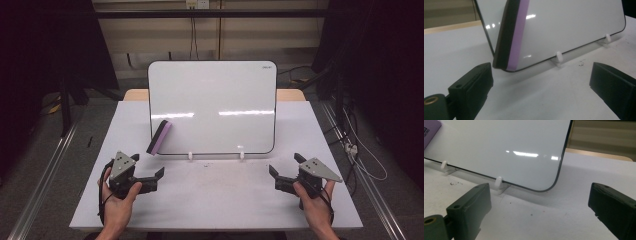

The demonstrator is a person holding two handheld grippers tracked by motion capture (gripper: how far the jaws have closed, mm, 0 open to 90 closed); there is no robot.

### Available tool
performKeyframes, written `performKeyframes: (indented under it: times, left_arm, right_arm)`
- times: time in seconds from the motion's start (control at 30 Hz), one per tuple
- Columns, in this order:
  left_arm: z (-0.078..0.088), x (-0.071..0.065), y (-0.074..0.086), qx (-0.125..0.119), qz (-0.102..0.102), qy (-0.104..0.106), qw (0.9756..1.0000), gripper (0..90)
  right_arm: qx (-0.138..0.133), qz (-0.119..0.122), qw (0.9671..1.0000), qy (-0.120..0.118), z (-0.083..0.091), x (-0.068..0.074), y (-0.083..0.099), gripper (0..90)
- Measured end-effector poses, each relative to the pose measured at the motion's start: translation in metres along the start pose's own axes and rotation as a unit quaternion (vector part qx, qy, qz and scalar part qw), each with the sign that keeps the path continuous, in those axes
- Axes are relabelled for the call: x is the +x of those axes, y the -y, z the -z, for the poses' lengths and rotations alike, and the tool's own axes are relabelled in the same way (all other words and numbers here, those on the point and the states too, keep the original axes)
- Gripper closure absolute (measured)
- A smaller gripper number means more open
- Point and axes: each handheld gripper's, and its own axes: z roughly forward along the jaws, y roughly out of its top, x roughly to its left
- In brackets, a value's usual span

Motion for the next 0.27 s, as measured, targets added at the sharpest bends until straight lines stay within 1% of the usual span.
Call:
performKeyframes:
  times: [0.03, 0.07, 0.13, 0.17, 0.2, 0.27]
  left_arm:
    - [0.0, 0.0009, 0.0032, -0.003, -0.005, -0.007, 1.0, 4.7]
    - [0.0006, 0.0022, 0.0062, -0.006, -0.003, -0.013, 0.9999, 4.9]
    - [0.0016, 0.0048, 0.0098, -0.004, 0.004, -0.016, 0.9999, 4.9]
    - [0.0026, 0.0055, 0.0105, -0.008, 0.009, -0.019, 0.9998, 4.9]
    - [0.0034, 0.0062, 0.0106, -0.009, 0.007, -0.022, 0.9997, 4.9]
    - [0.0035, 0.0069, 0.0108, -0.008, 0.01, -0.019, 0.9997, 4.9]
  right_arm:
    - [-0.001, -0.002, 1.0, -0.001, 0.0003, -0.0006, 0.0013, 4.1]
    - [-0.002, -0.004, 1.0, -0.002, 0.0005, -0.0008, 0.0029, 4.1]
    - [-0.001, -0.007, 1.0, -0.006, 0.0014, -0.0002, 0.0051, 4.0]
    - [0.0, -0.006, 0.9999, -0.01, 0.002, 0.0001, 0.0051, 3.8]
    - [-0.001, -0.005, 0.9999, -0.009, 0.0021, 0.0005, 0.005, 3.8]
    - [0.0, -0.005, 0.9999, -0.009, 0.0008, 0.0002, 0.005, 4.0]
